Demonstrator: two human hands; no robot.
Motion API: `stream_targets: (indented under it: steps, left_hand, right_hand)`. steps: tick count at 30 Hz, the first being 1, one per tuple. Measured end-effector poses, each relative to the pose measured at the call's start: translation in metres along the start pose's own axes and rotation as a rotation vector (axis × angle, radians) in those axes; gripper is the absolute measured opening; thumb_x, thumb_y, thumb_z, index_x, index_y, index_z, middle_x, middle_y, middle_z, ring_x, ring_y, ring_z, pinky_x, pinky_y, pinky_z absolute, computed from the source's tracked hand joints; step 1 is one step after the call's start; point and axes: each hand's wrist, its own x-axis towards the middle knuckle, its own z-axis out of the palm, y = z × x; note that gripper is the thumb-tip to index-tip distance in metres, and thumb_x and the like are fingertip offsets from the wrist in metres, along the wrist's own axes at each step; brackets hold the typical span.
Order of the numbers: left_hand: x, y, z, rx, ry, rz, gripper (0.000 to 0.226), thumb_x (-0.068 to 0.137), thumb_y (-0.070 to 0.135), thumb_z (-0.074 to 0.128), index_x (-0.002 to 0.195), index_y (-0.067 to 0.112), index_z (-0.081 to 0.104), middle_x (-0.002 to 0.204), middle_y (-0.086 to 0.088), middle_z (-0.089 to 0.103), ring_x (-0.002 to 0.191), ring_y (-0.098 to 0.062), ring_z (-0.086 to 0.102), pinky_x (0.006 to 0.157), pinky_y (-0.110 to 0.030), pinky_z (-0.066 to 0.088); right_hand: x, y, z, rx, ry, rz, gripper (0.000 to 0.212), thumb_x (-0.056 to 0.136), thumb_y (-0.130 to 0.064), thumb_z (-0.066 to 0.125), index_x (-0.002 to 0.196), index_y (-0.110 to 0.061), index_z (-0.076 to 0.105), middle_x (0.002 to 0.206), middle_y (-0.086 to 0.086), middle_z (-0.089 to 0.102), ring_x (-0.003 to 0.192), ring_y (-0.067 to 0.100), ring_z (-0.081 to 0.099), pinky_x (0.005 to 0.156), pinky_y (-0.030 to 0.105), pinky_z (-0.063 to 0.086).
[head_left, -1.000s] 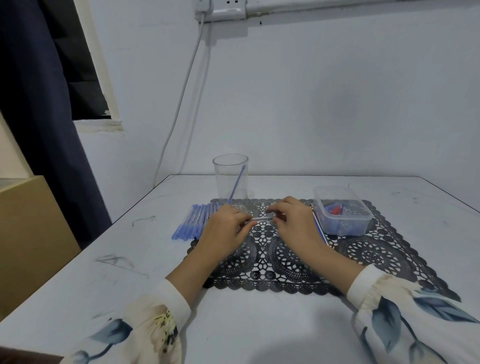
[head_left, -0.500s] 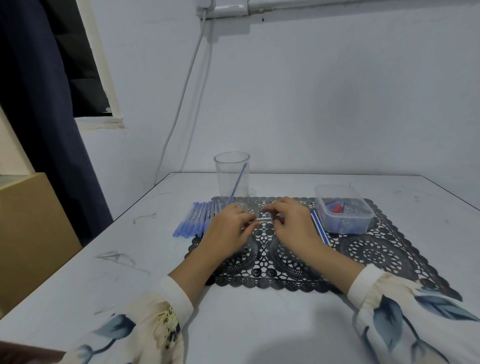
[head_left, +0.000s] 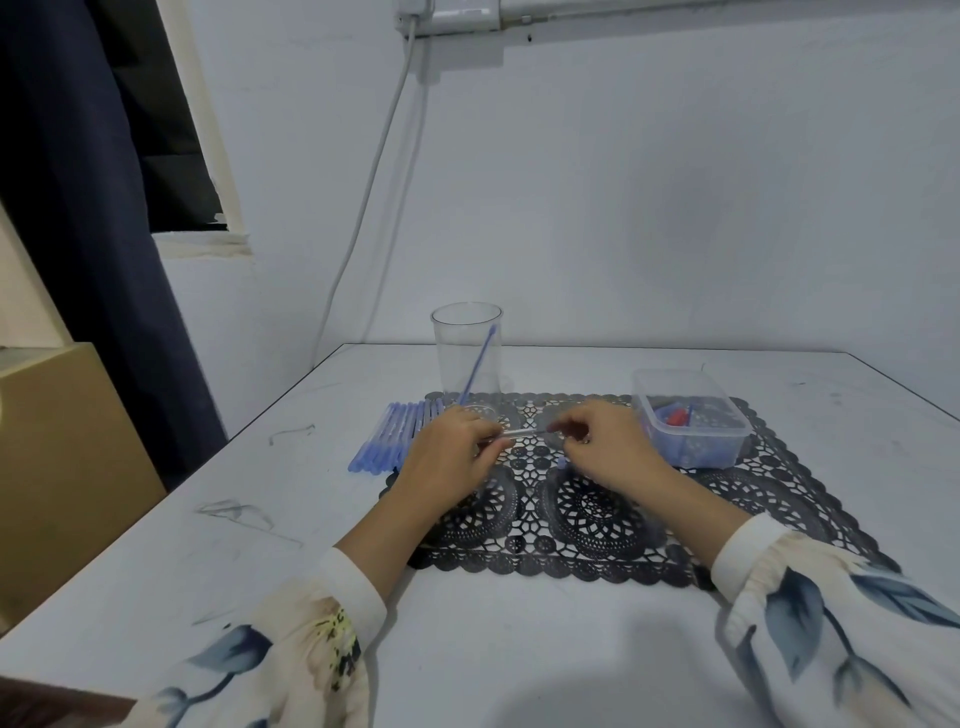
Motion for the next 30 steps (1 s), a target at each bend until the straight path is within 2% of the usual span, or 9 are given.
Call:
stream_targets:
  steps: [3, 7, 9, 15, 19, 22, 25, 28, 30]
  left_hand:
    - [0.0000, -0.0008, -0.0002, 0.003, -0.003, -0.012, 0.028, 0.088, 0.037, 0.060, 0.104, 0.017, 0.071, 0.092, 0.001, 0.070, 0.090, -0.014, 0.055, 0.081, -0.031, 0.048]
    - [0.0008, 0.0007, -0.0002, 0.000, 0.002, -0.019, 0.028, 0.089, 0.036, 0.059, 0.106, 0.016, 0.070, 0.095, 0.002, 0.069, 0.093, -0.013, 0.055, 0.083, -0.031, 0.047]
    - [0.0009, 0.0002, -0.0003, -0.002, -0.001, -0.022, 0.028, 0.089, 0.036, 0.059, 0.106, 0.017, 0.070, 0.094, 0.002, 0.069, 0.091, -0.012, 0.055, 0.082, -0.029, 0.047]
    - [0.0014, -0.0004, -0.0005, -0.021, -0.014, -0.046, 0.028, 0.088, 0.035, 0.059, 0.108, 0.017, 0.069, 0.094, 0.002, 0.070, 0.091, -0.012, 0.054, 0.084, -0.030, 0.047]
    - [0.0012, -0.0002, -0.0008, -0.015, -0.016, -0.048, 0.027, 0.088, 0.035, 0.059, 0.105, 0.017, 0.070, 0.090, 0.003, 0.070, 0.087, -0.012, 0.054, 0.082, -0.030, 0.047]
    - [0.0012, 0.0011, -0.0012, -0.026, -0.015, -0.045, 0.027, 0.088, 0.035, 0.059, 0.105, 0.017, 0.070, 0.088, 0.003, 0.070, 0.086, -0.011, 0.054, 0.082, -0.030, 0.047]
    - [0.0004, 0.0023, -0.0012, -0.044, -0.011, -0.044, 0.026, 0.088, 0.034, 0.060, 0.105, 0.018, 0.071, 0.087, 0.003, 0.070, 0.086, -0.011, 0.054, 0.081, -0.031, 0.048]
    - [-0.0003, 0.0035, -0.0015, -0.065, -0.012, -0.036, 0.024, 0.087, 0.032, 0.061, 0.104, 0.018, 0.071, 0.086, 0.003, 0.069, 0.085, -0.012, 0.055, 0.079, -0.033, 0.048]
    - [-0.0004, 0.0045, -0.0019, -0.077, -0.012, -0.019, 0.024, 0.087, 0.031, 0.062, 0.103, 0.017, 0.071, 0.085, 0.002, 0.069, 0.085, -0.012, 0.055, 0.079, -0.032, 0.047]
  right_hand:
    - [-0.0017, 0.0010, 0.0030, -0.037, -0.095, 0.005, 0.025, 0.085, -0.013, 0.058, 0.108, -0.017, 0.069, 0.092, 0.000, 0.068, 0.080, 0.010, 0.059, 0.079, 0.022, 0.048]
    - [-0.0037, -0.0002, 0.0046, -0.109, -0.162, -0.022, 0.022, 0.085, -0.017, 0.061, 0.105, -0.017, 0.071, 0.085, 0.000, 0.065, 0.075, 0.011, 0.056, 0.070, 0.019, 0.043]
    - [-0.0034, -0.0001, 0.0054, -0.146, -0.179, -0.023, 0.021, 0.086, -0.016, 0.059, 0.102, -0.019, 0.072, 0.090, 0.001, 0.067, 0.075, 0.010, 0.054, 0.072, 0.018, 0.041]
    - [-0.0026, -0.0032, 0.0042, -0.027, -0.052, 0.024, 0.020, 0.088, -0.012, 0.061, 0.105, -0.013, 0.071, 0.105, 0.004, 0.070, 0.095, 0.013, 0.062, 0.087, 0.018, 0.042]
    - [-0.0032, -0.0053, 0.0029, 0.134, 0.067, 0.061, 0.019, 0.087, -0.012, 0.063, 0.104, -0.012, 0.071, 0.101, 0.003, 0.071, 0.080, 0.003, 0.057, 0.076, 0.009, 0.040]
    - [-0.0041, -0.0050, 0.0038, 0.285, 0.128, 0.093, 0.018, 0.087, -0.009, 0.062, 0.103, -0.010, 0.071, 0.094, 0.004, 0.070, 0.066, -0.006, 0.053, 0.058, 0.000, 0.040]
    - [-0.0034, -0.0051, 0.0054, 0.412, 0.144, 0.144, 0.016, 0.085, -0.008, 0.064, 0.099, -0.011, 0.072, 0.088, 0.002, 0.070, 0.063, -0.003, 0.055, 0.055, 0.002, 0.042]
    - [-0.0029, -0.0050, 0.0085, 0.464, 0.123, 0.154, 0.015, 0.084, -0.009, 0.066, 0.097, -0.015, 0.073, 0.085, 0.002, 0.072, 0.072, 0.009, 0.064, 0.071, 0.018, 0.053]
    - [-0.0030, -0.0044, 0.0101, 0.446, 0.118, 0.140, 0.015, 0.084, -0.011, 0.067, 0.096, -0.016, 0.073, 0.081, -0.002, 0.071, 0.073, 0.009, 0.064, 0.074, 0.022, 0.053]
